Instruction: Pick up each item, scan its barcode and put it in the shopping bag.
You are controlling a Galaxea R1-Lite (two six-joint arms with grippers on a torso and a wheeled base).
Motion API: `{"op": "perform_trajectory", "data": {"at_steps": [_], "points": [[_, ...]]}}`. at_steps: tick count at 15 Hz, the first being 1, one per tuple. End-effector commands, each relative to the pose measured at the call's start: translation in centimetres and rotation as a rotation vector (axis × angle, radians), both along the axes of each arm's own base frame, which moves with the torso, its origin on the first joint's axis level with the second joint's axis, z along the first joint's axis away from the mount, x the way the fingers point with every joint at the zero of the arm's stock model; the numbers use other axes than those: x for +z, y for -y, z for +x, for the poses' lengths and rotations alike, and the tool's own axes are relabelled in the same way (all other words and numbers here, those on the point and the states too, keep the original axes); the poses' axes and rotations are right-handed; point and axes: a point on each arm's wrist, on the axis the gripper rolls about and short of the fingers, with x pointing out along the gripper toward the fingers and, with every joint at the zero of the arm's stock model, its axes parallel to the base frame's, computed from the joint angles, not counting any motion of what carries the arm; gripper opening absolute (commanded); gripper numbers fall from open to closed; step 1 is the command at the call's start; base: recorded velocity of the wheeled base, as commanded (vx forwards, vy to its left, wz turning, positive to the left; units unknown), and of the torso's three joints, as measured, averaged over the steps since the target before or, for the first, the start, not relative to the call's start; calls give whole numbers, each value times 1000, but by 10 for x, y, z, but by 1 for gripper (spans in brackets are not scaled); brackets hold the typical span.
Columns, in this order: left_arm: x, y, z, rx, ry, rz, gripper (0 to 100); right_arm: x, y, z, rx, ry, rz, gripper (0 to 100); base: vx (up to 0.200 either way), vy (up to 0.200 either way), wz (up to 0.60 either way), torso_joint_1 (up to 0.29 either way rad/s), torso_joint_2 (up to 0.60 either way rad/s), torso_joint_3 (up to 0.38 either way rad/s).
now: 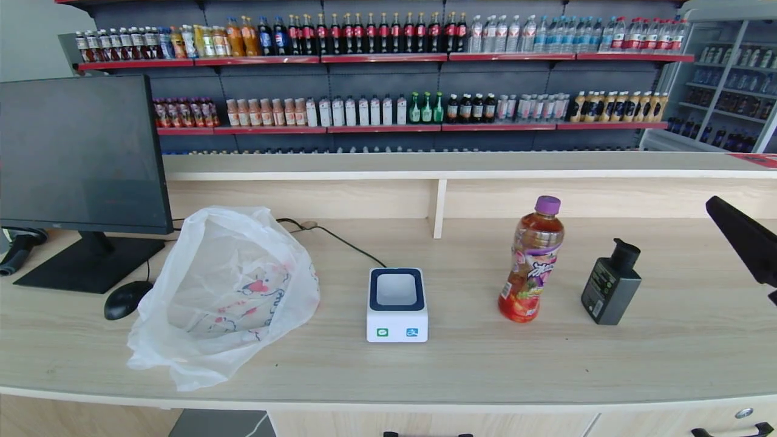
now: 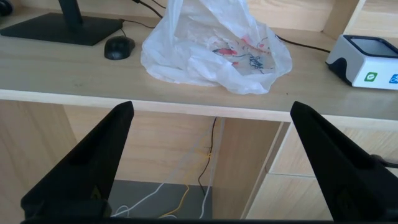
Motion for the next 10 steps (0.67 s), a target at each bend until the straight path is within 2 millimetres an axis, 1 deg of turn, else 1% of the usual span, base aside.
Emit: {"op": "perform_trajectory", "data": {"at_steps": [1,2,3,4,5,6,8,10], "points": [[0,0,0,1,1,0,100,-12,-4,26,3,-45,-5,100,0,0,0,0,0,0],[0,0,0,-1,1,0,100,-17,-6,38,8,-25,-6,100,0,0,0,0,0,0],[0,0,0,1,1,0,100,-19,-7,44,7,-14,-11,100,0,0,0,0,0,0],[0,0,0,-1,1,0,100,-24,-11,59,8,-31,-37,100,0,0,0,0,0,0],[0,0,0,1,1,0,100,-25,-12,65,8,-34,-38,100,0,0,0,0,0,0],[0,0,0,1,1,0,100,-25,-14,70,10,-37,-46,100,0,0,0,0,0,0],[0,0,0,1,1,0,100,-26,-20,73,33,-40,-55,100,0,0,0,0,0,0],[0,0,0,1,1,0,100,-38,-19,70,40,-101,-34,100,0,0,0,0,0,0]]}}
